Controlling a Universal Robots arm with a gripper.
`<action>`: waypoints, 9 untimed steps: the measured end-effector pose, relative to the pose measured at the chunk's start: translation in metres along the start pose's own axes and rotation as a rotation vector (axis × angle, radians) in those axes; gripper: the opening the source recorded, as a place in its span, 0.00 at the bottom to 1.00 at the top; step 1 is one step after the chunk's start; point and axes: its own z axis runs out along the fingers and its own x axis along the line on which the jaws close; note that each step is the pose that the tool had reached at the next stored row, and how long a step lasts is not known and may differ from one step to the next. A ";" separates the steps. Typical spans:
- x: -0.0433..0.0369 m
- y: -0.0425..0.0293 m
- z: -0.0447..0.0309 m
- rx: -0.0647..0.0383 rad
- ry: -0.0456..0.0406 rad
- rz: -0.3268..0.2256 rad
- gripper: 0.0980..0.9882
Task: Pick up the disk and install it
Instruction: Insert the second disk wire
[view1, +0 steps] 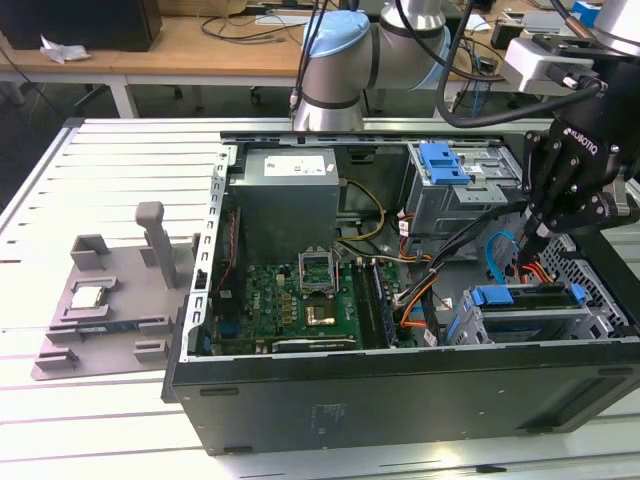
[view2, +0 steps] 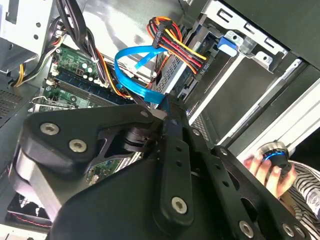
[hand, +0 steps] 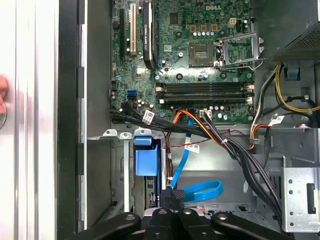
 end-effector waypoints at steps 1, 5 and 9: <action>0.0000 0.0000 0.0000 0.000 0.0000 0.000 0.01; 0.0000 0.0000 0.0000 0.000 0.0001 0.000 0.15; 0.0004 0.0020 0.0008 0.000 -0.0003 0.000 0.23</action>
